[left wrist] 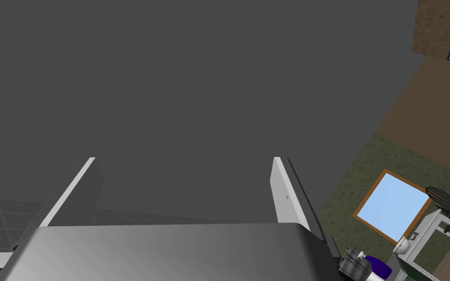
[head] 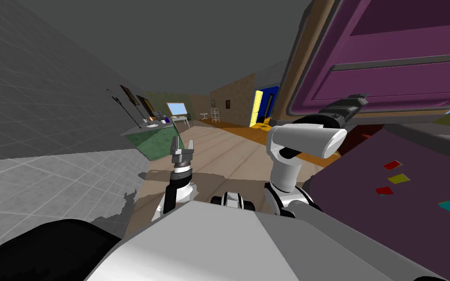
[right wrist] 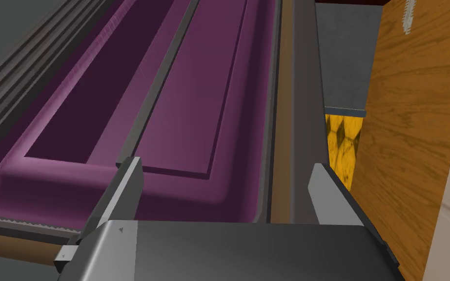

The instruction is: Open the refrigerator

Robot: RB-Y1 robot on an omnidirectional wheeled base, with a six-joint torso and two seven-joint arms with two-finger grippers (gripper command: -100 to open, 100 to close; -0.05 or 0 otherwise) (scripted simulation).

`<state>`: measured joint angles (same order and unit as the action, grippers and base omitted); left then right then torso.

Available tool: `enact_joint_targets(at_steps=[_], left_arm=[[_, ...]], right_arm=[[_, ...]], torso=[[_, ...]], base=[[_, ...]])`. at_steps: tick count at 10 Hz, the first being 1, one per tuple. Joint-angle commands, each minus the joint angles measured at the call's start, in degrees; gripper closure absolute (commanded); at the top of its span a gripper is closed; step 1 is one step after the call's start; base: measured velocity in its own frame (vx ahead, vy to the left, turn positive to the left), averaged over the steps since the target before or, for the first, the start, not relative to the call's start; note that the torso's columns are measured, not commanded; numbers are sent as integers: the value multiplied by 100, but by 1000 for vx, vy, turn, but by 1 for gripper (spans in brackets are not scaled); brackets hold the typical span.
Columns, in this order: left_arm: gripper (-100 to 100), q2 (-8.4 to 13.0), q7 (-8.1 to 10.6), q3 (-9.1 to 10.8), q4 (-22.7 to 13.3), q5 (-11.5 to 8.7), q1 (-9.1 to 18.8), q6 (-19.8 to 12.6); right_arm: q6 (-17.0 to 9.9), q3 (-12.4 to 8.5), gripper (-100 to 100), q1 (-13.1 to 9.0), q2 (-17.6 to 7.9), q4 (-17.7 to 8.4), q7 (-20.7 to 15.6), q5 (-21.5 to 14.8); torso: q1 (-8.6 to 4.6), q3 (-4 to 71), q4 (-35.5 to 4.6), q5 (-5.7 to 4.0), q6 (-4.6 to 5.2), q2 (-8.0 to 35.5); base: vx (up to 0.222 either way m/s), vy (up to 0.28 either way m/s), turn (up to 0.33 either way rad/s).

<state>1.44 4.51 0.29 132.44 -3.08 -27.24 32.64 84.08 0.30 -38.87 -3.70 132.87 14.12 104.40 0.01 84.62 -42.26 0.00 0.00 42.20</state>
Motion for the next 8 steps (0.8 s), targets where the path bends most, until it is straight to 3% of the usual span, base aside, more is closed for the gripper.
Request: enact_joint_targets(at_steps=[1, 5, 8], left_arm=[[0, 0, 0, 0, 0, 0, 0, 0], [0, 0, 0, 0, 1, 0, -1, 1], [0, 0, 0, 0, 1, 0, -1, 0]], right_arm=[[78, -146, -100, -242, -353, -14, 196, 86], [231, -462, -100, -673, -526, 1, 615, 308], [350, -701, -100, -1001, -491, 20, 934, 482]], torso=[[5, 6, 3, 2, 0, -9], [1, -3, -1, 0, 0, 5], [-3, -7, -3, -1, 1, 11]], base=[[124, 14, -48], [147, 27, -55], [156, 30, -61]])
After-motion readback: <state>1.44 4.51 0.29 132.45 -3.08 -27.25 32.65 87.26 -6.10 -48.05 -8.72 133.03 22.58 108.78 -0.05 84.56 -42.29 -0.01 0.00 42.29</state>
